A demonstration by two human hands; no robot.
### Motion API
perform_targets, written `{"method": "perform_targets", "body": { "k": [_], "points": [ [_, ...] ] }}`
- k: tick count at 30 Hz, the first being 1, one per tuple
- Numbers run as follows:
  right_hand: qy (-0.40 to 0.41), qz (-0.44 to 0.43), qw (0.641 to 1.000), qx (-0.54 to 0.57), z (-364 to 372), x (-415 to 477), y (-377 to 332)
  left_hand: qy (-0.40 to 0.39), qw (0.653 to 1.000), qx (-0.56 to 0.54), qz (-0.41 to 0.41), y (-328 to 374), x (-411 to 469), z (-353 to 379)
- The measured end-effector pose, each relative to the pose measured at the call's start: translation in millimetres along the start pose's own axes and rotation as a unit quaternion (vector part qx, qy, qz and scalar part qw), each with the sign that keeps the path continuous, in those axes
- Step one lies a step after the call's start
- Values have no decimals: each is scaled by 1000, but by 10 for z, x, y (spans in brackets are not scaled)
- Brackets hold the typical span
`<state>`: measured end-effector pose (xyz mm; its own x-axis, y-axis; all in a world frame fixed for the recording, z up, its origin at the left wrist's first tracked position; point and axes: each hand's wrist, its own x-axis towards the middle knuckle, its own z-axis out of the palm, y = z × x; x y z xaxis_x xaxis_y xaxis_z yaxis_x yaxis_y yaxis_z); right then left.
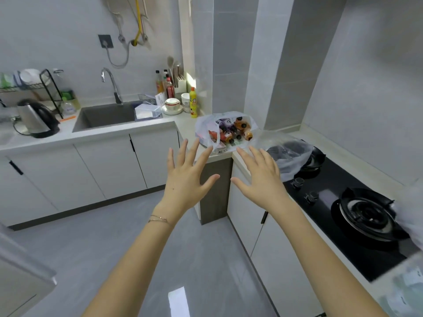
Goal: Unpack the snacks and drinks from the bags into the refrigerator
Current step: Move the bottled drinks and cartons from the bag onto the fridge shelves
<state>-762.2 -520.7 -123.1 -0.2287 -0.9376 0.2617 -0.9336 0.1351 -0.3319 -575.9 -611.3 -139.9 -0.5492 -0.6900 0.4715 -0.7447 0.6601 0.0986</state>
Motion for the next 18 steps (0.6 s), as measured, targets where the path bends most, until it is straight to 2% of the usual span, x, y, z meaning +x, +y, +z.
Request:
{"method": "perform_targets", "body": {
  "k": [7, 18],
  "points": [
    [8, 20, 1000, -15, 198, 820, 257, 21, 999, -14, 22, -303, 861, 467],
    [13, 69, 998, 0, 618, 2139, 538, 12, 996, -55, 62, -912, 2117, 1200]
  ]
}}
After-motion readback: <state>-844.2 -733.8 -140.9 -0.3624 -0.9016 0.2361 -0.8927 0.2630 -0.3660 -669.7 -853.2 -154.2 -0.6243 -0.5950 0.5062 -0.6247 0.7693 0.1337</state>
